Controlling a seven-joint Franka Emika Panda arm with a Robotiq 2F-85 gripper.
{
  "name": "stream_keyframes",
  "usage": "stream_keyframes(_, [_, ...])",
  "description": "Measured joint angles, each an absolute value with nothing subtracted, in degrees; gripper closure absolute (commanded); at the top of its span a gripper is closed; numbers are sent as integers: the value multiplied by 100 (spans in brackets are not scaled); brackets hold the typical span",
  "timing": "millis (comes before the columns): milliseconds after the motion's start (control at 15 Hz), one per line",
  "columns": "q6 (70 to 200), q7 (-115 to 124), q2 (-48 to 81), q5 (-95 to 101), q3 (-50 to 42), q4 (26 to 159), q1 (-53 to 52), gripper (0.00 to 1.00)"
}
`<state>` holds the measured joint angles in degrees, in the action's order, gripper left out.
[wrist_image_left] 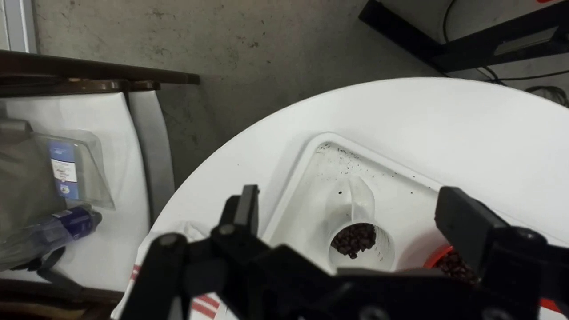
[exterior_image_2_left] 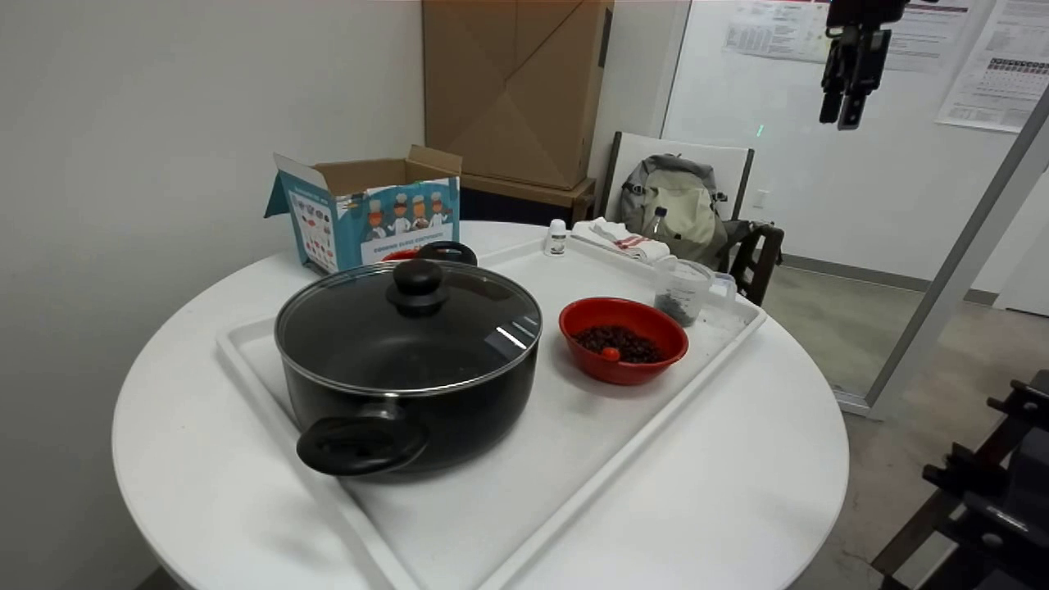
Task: Pour some beans from the jar into the red bowl
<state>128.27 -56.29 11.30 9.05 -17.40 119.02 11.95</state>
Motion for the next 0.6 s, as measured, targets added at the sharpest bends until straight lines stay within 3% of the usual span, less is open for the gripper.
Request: stream_keyframes(600, [12844, -5837, 2551, 805, -884, 11203, 1554, 0])
